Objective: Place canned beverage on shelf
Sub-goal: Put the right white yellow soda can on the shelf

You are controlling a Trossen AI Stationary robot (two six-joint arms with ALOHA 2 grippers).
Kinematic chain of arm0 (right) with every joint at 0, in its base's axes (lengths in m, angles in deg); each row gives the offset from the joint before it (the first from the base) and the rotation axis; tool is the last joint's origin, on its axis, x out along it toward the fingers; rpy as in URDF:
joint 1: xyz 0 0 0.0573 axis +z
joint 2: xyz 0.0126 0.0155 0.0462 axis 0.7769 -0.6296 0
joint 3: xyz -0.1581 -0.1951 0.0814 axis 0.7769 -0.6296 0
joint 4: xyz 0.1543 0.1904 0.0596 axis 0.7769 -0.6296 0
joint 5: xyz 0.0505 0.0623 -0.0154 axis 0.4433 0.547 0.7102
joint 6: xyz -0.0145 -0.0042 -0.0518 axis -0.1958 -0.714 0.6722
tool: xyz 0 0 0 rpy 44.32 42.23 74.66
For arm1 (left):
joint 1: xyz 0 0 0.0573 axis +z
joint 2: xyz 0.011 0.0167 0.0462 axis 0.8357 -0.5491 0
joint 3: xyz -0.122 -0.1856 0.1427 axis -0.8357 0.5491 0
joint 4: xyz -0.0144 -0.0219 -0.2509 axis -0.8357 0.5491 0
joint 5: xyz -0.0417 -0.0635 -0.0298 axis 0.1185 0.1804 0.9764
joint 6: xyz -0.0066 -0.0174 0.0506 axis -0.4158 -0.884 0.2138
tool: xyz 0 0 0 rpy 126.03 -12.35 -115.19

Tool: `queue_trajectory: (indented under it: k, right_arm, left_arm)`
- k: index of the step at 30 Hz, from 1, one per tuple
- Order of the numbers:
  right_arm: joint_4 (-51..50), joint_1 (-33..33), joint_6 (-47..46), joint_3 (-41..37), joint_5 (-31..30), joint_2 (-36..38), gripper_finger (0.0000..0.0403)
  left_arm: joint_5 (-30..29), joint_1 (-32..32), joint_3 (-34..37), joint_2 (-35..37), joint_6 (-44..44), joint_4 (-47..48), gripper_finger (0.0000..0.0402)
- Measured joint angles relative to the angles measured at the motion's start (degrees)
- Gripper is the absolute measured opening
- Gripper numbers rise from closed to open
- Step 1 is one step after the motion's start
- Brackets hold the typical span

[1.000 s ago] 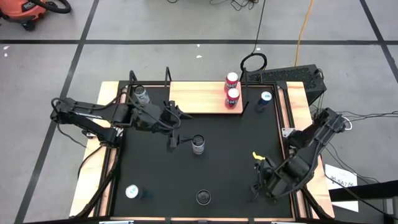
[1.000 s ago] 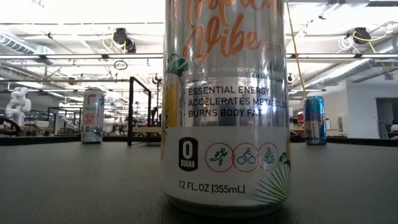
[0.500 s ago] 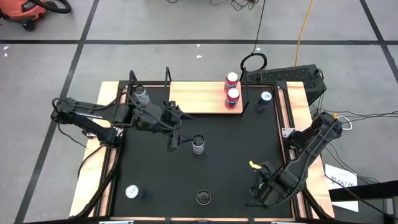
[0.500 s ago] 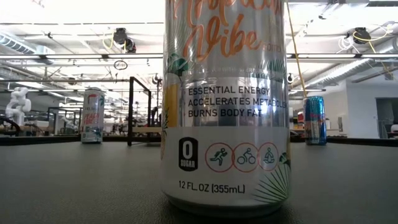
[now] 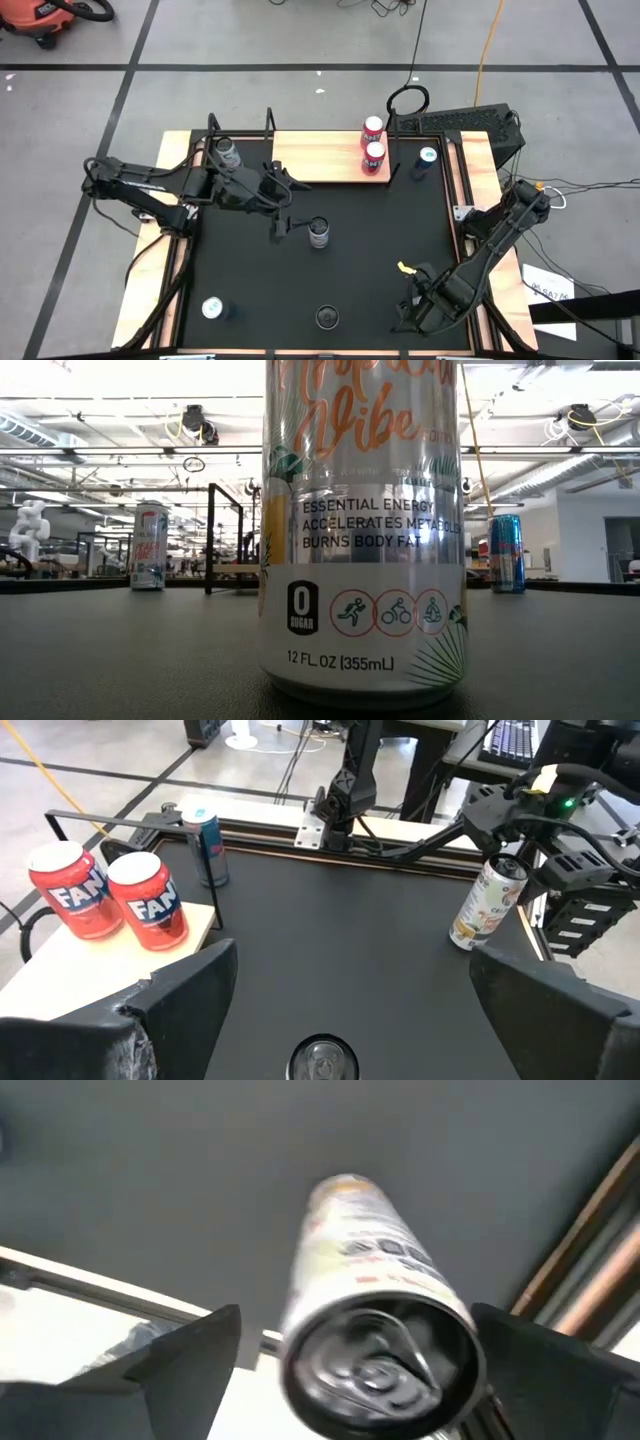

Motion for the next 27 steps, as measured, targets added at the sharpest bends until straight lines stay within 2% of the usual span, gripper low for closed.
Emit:
queue_trajectory:
  k: [7,12,20,24,27]
  right_arm:
    - [-0.58,0.00,0.18,-0.19,2.95,0.00,0.0288]
    - [-1.49,-0.94,5.87,0.63,2.56,-0.02,0.0240]
    - [-8.32,-7.83,22.82,7.87,-7.07,-0.02,0.0250]
    - [-16.37,-13.12,32.28,13.85,-12.55,0.00,0.0250]
    - [-17.37,-17.87,41.73,16.99,-14.51,0.10,0.0250]
  left_arm:
    - [-0.19,0.00,0.00,0.01,0.00,0.12,0.0391]
    - [-0.19,0.00,-0.02,0.01,0.21,0.24,0.0391]
    - [0.58,0.00,-0.02,0.01,2.55,0.34,0.0391]
    - [1.32,0.14,-0.02,0.00,4.49,0.34,0.0391]
    - [1.68,1.23,-0.02,0.01,4.50,0.29,0.0391]
